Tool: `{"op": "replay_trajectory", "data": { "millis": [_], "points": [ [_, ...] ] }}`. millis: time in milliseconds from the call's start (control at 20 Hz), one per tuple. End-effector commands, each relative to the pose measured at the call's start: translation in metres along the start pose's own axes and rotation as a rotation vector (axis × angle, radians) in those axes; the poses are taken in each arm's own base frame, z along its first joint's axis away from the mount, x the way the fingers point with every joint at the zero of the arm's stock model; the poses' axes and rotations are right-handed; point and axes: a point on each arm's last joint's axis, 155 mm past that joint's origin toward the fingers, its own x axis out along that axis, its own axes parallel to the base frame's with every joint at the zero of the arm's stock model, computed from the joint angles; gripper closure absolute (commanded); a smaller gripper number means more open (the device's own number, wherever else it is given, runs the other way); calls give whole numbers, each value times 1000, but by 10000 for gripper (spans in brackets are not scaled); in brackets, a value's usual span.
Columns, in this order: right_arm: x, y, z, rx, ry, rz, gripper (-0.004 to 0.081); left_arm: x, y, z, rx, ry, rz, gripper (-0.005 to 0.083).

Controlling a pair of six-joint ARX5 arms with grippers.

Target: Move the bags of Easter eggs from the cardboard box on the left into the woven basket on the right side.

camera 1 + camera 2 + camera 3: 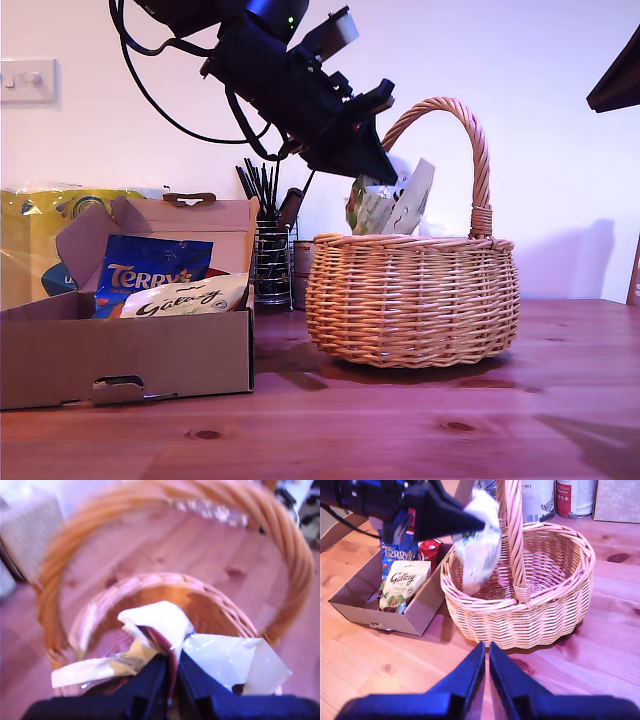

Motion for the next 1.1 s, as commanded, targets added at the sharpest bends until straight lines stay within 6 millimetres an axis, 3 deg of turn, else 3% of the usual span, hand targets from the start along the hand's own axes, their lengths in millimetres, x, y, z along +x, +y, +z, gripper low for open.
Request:
{"op": "replay_trajectory", "data": {
  "millis": [0, 100, 250, 350, 500, 700, 1050],
  "points": [
    [-1, 3, 7, -7, -18, 11, 782, 3, 3, -6, -9, 14, 13, 784],
    [-1, 3, 8, -8, -21, 11, 782, 3, 3, -10, -14, 29, 12, 709],
    [-1, 3, 8, -8, -21, 10, 782, 4, -3, -17, -21, 60, 0, 512],
    [-1, 3, 8, -8, -21, 10, 782, 4, -5, -21, -24, 76, -5, 465],
    [-1, 3, 8, -8, -20, 10, 782, -2, -6, -13, -18, 60, -3, 498],
    [-1, 3, 8, -8, -21, 10, 782, -28, -10, 3, -12, 58, 3, 795],
    [-1, 3, 8, -9, -21, 10, 782, -89, 13, -25, 3, 199, 68, 794]
  ]
}}
